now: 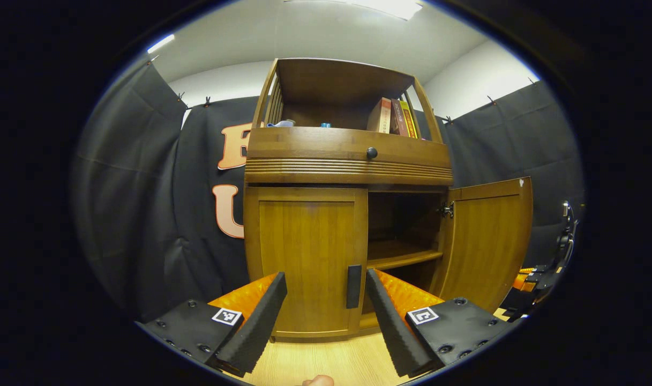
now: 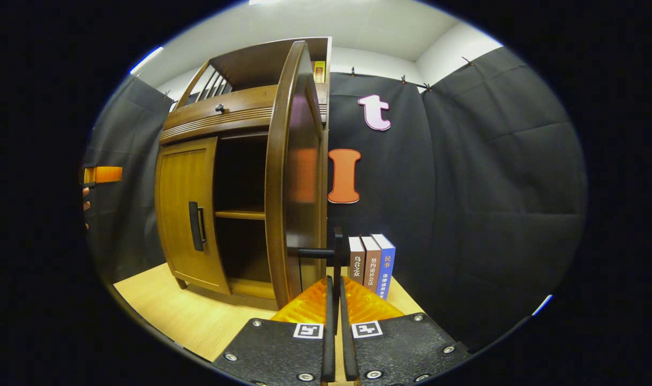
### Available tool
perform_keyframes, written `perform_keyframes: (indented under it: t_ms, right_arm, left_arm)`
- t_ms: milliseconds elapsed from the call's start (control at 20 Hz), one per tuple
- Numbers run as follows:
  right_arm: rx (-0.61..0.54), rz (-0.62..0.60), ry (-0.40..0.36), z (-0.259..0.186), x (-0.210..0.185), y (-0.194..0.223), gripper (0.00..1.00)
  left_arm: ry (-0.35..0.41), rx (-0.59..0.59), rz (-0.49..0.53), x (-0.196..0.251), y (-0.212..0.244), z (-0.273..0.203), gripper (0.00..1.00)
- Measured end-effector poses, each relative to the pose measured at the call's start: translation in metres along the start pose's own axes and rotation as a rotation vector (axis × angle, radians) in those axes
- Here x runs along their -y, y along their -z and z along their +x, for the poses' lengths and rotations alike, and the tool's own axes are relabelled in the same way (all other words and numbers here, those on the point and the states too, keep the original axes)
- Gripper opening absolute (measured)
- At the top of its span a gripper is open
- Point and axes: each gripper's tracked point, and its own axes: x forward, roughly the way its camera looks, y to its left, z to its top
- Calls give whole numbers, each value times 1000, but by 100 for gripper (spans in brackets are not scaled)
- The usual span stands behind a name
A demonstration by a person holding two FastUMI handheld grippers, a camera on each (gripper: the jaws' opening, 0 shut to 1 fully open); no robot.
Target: Open the right door of the double-door shoe cabinet with the right hand, and open the left door with the left hand.
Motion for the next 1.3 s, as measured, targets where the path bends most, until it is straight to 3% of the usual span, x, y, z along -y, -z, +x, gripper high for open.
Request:
perform_keyframes:
  t_ms: [50,100,150,350,650,700,750,1050,1300]
  right_arm:
    - [-1,12,-10,-2,0,-1,22]
    - [-1,15,-12,-2,3,-1,0]
    - [1,22,-10,-2,7,-1,5]
    - [8,36,16,-7,19,-2,6]
    - [56,4,139,-26,49,-12,6]
    - [63,12,137,-29,46,-15,23]
    - [71,3,141,-33,42,-17,8]
    - [113,-73,216,-50,29,-31,8]
    - [111,-44,178,-53,5,-35,7]
  left_arm:
    - [2,-3,0,0,1,0,95]
    - [3,-6,-2,0,2,0,95]
    - [4,-9,-7,0,3,0,95]
    - [-4,-14,-18,-1,3,-2,95]
    - [3,-10,-26,3,5,0,95]
    - [6,-12,-24,4,6,2,95]
    - [6,-13,-20,6,7,3,95]
    - [-8,-8,10,6,24,13,95]
    - [-25,-24,-10,5,44,37,95]
